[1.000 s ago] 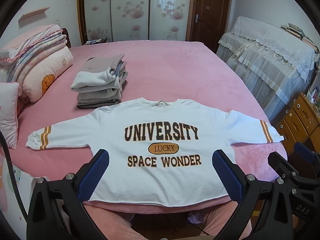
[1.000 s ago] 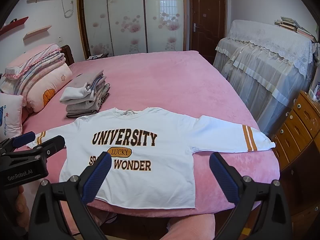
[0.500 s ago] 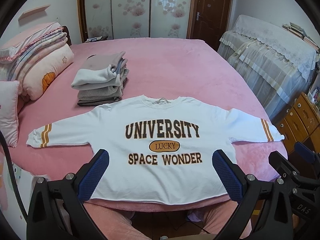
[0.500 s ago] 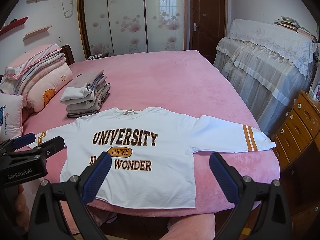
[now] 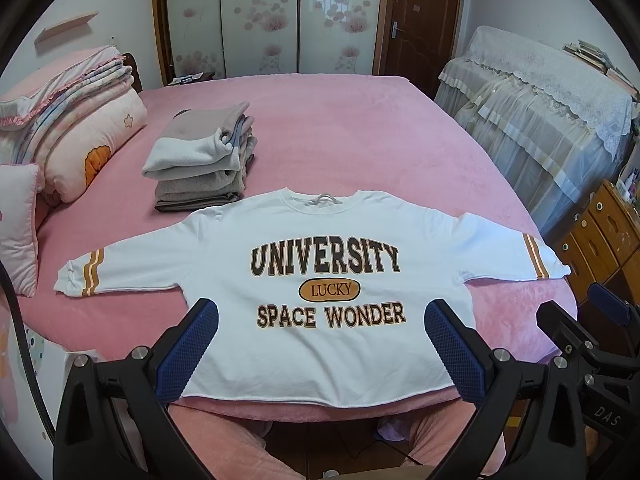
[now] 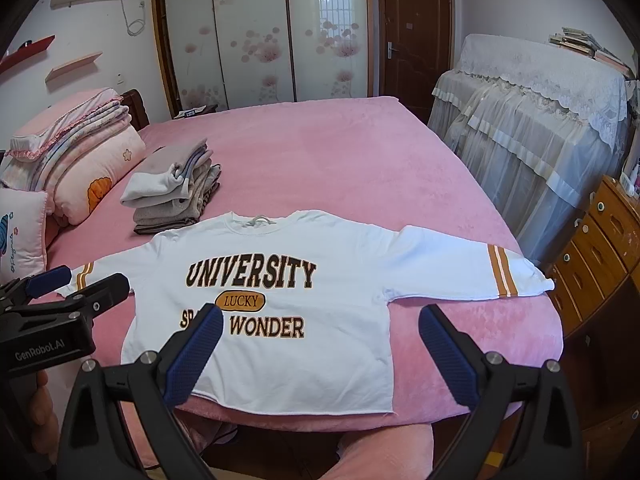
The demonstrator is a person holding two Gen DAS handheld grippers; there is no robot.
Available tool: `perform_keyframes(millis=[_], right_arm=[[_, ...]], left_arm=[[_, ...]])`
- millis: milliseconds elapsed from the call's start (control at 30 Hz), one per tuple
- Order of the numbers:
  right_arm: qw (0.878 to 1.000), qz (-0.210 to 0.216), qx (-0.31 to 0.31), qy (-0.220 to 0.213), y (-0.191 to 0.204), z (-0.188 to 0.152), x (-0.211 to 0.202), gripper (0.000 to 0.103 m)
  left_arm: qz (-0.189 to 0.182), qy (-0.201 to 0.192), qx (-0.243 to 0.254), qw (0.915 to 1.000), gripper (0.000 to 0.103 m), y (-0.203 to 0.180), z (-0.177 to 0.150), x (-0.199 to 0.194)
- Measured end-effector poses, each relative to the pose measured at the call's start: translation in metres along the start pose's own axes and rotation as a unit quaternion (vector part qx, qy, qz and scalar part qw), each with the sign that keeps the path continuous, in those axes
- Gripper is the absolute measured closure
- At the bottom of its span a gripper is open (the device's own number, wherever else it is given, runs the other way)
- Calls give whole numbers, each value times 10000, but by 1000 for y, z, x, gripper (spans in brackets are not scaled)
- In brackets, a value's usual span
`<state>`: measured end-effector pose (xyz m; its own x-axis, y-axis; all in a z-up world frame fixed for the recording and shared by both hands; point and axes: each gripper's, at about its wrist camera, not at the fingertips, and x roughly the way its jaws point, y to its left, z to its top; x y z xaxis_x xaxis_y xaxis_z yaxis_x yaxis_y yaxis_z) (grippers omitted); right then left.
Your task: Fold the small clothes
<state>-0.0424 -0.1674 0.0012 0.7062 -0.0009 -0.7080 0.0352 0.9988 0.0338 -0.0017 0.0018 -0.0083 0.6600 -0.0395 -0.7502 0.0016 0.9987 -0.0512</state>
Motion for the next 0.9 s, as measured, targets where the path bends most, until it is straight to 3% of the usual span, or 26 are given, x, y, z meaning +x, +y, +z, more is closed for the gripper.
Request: perform_keyframes(millis=[900], right_arm=[[9995, 192, 185, 176, -9, -8, 8, 4]], left_arm=[[78, 213, 69, 9997, 1, -14, -5, 9]])
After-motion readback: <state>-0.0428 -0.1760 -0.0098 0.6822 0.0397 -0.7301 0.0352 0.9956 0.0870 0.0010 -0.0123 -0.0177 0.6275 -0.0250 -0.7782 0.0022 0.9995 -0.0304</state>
